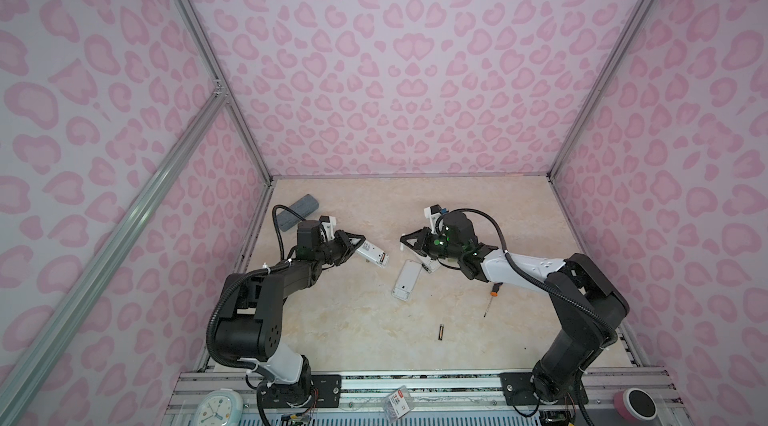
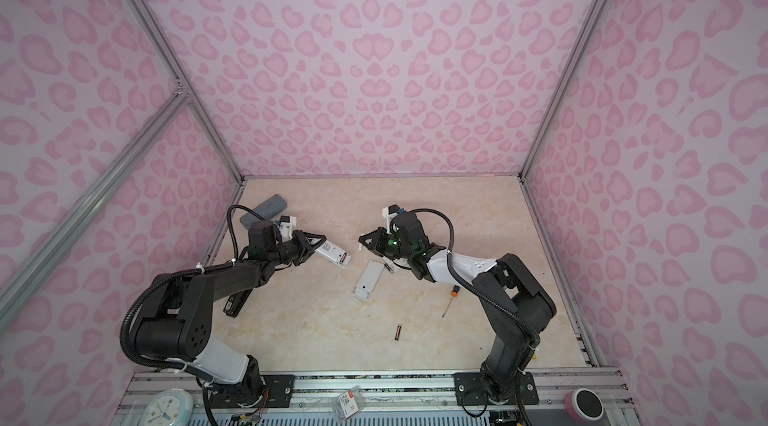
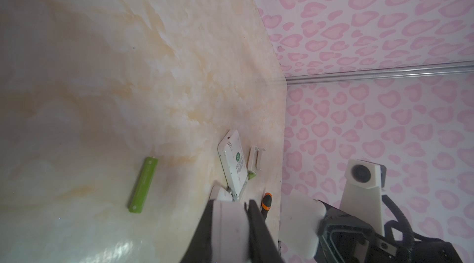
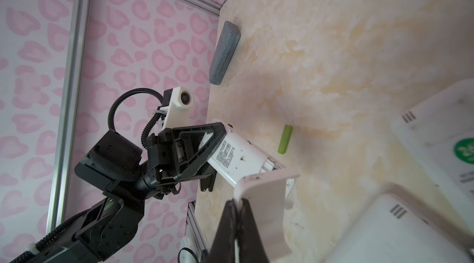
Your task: Unload the batteries from the remote control
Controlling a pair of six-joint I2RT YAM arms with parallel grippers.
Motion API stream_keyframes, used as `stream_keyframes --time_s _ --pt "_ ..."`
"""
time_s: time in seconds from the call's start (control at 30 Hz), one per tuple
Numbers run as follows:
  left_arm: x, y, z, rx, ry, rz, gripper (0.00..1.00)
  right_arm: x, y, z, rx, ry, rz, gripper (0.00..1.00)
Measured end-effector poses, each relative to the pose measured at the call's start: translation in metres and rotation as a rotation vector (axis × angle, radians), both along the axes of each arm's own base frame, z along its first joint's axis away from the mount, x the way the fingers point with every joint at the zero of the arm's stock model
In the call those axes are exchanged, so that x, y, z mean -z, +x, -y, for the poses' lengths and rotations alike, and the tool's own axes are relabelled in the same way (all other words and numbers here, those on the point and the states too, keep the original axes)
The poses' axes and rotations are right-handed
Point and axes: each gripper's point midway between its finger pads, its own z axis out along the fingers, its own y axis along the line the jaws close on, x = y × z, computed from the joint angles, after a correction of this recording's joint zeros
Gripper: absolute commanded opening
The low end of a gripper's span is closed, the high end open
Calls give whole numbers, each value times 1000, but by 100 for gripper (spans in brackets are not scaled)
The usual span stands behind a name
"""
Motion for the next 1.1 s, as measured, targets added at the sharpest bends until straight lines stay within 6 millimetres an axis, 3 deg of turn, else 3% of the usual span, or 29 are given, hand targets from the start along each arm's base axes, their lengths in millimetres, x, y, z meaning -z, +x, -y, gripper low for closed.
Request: stream_keyframes --time_s 0.1,0.2,0.3,0.4,0.6,1.1 --pt "11 11 -14 -8 10 -3 3 8 5 22 17 -127 15 0" --pt "31 24 -49 -73 3 -44 3 29 2 43 5 -300 -4 0" --pt "51 31 -84 -159 -32 -114 3 55 -15 69 -20 -479 -49 0" --pt "52 39 -97 -180 -43 -110 3 74 -34 96 -41 -614 -93 0" --pt "70 41 -95 -152 -115 -146 3 91 -51 124 -50 -719 -138 0" --pt "72 32 -80 -117 -136 -168 3 84 -47 137 -43 -777 -96 0"
